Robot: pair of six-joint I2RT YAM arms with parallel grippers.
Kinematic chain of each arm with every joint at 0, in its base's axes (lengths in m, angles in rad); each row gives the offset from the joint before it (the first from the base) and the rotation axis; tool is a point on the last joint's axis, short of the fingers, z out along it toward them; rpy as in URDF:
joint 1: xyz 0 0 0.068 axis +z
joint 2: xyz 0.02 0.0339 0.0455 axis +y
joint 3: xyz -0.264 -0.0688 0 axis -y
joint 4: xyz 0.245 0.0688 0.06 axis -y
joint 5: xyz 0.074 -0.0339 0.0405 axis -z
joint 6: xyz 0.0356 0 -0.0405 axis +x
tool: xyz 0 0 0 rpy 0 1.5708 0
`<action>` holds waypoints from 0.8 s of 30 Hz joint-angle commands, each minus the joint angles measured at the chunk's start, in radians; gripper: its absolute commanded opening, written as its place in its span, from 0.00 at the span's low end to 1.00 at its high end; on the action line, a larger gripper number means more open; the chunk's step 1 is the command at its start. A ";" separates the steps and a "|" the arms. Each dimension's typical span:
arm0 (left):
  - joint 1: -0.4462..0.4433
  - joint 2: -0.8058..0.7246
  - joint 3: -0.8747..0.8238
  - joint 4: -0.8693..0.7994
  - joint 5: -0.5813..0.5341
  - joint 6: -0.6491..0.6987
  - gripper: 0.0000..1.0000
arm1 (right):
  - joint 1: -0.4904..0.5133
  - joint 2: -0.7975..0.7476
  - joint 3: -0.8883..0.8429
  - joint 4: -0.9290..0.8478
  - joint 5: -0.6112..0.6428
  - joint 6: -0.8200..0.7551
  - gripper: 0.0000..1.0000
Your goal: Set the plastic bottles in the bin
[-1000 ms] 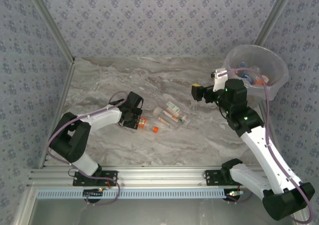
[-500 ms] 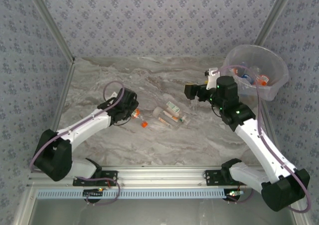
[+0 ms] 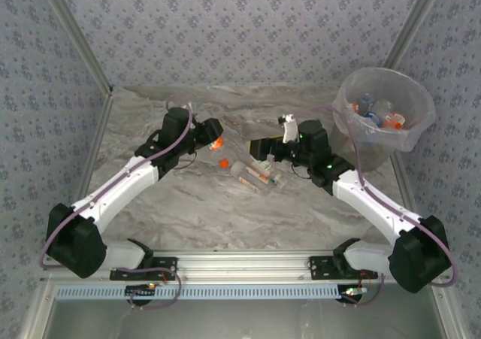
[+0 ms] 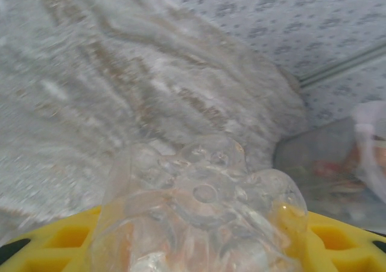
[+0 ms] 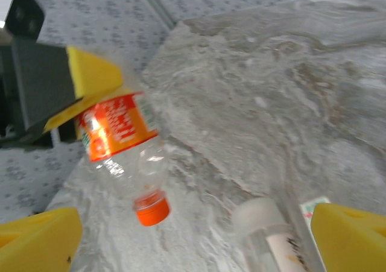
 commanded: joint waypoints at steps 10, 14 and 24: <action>0.041 0.088 0.116 0.160 0.259 -0.009 0.36 | 0.112 0.137 0.026 0.294 -0.168 0.003 1.00; 0.041 0.134 0.161 0.198 0.310 -0.039 0.36 | 0.143 0.208 0.072 0.347 -0.169 0.016 1.00; 0.043 0.150 0.176 0.188 0.347 -0.050 0.35 | 0.147 0.259 0.098 0.271 0.152 0.000 1.00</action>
